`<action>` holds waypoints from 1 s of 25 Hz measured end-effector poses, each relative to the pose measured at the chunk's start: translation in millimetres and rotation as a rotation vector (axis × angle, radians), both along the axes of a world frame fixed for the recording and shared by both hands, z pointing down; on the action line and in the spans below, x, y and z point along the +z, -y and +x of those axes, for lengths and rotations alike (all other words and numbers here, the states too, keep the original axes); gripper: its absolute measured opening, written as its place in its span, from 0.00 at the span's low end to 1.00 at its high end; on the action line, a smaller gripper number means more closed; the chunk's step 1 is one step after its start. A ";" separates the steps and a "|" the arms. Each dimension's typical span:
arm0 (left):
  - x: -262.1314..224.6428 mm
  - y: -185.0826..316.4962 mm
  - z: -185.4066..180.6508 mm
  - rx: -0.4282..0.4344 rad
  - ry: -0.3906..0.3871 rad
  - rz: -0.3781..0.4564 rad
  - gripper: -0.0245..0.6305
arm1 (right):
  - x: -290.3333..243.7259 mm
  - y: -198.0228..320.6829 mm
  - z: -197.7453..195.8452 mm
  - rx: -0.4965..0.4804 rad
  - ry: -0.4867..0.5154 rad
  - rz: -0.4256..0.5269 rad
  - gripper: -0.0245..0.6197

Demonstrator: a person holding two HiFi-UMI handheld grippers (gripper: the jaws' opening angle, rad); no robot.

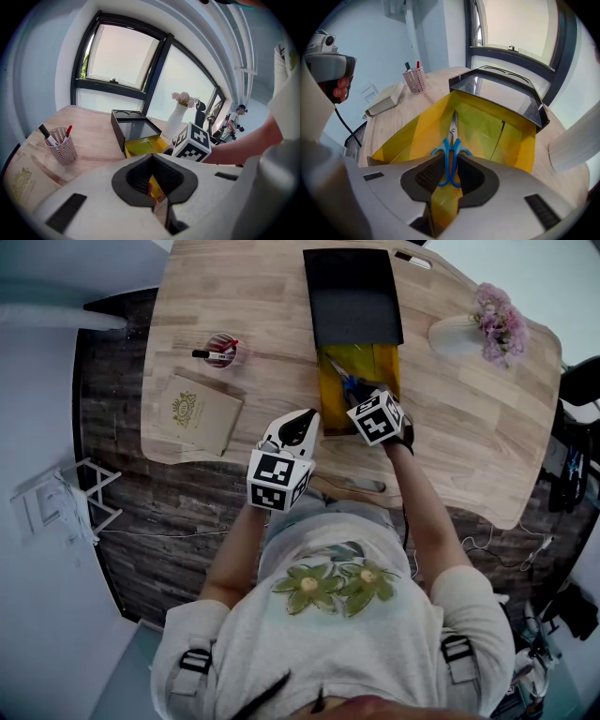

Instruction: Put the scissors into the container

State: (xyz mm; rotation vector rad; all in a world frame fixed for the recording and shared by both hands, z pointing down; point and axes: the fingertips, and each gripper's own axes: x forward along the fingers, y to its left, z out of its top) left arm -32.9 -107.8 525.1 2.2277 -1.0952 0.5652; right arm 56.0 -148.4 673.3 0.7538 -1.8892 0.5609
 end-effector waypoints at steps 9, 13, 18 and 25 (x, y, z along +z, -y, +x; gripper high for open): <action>0.6 -0.1 -2.7 -0.004 0.004 -0.001 0.04 | 3.6 0.5 -1.2 0.009 -0.003 0.001 0.17; -1.4 0.1 -1.3 -0.001 0.006 0.003 0.04 | 4.1 0.8 -0.9 0.024 0.006 0.001 0.17; -9.1 -0.1 1.8 0.008 0.006 0.018 0.04 | 2.9 0.2 0.0 0.040 0.015 -0.017 0.18; -20.2 -1.3 4.6 0.021 0.012 0.040 0.04 | -18.9 3.7 0.7 0.095 0.065 0.010 0.19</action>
